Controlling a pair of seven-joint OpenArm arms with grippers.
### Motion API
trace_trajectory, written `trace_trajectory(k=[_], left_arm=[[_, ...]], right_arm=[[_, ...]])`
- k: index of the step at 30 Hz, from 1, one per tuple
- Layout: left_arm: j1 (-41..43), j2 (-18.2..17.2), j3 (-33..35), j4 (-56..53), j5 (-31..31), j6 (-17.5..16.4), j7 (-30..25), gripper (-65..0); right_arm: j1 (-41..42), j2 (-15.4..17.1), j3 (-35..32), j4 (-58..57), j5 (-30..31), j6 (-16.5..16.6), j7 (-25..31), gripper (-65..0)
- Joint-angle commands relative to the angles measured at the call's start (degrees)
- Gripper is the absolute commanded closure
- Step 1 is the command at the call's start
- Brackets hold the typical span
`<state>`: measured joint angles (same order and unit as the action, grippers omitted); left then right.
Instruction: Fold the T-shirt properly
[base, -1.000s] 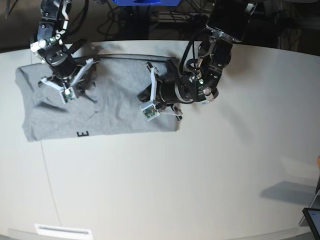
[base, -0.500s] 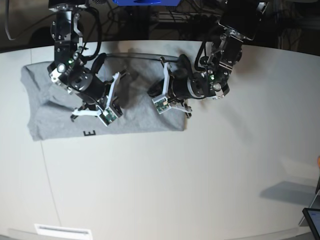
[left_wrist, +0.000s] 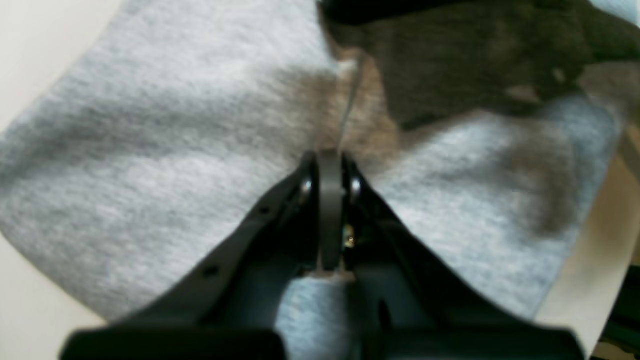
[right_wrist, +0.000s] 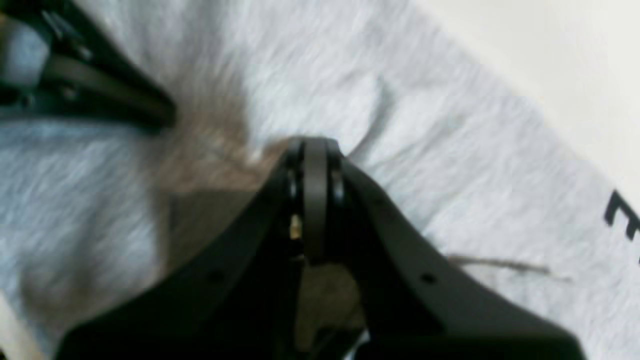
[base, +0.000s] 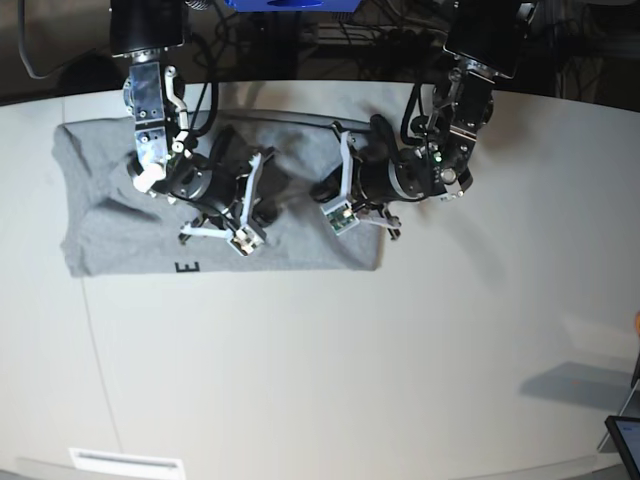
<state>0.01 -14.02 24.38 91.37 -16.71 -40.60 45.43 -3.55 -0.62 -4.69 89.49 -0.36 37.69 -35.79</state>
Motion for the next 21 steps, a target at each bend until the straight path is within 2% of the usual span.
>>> trace_trajectory(k=[1, 8, 14, 17, 21], left_arm=[[0.38, -1.14, -0.34, -0.25, 3.92, 0.60, 4.20, -1.0], [0.65, -2.64, -0.34, -0.25, 3.92, 0.60, 4.20, -1.0], [0.74, -3.87, -0.43, -0.25, 3.92, 0.60, 4.20, -1.0], [0.56, -4.66, -0.43, -0.34, 3.83, 0.60, 4.20, -1.0], [0.12, -4.66, -0.60, 0.10, 3.48, 0.60, 4.20, -1.0]], right_arm=[[1.13, 0.23, 0.07, -0.22, 0.05, -0.11, 1.11, 0.0], [5.44, 0.32, -0.01, -7.52, -0.03, 0.07, 1.99, 0.0], [6.85, 1.72, -1.25, -11.91, -0.03, 0.07, 6.47, 0.0], [6.85, 3.30, -3.53, -10.50, -0.03, 0.07, 6.38, 0.0], [5.09, 3.39, -4.23, -3.47, -0.03, 0.07, 6.30, 0.0]])
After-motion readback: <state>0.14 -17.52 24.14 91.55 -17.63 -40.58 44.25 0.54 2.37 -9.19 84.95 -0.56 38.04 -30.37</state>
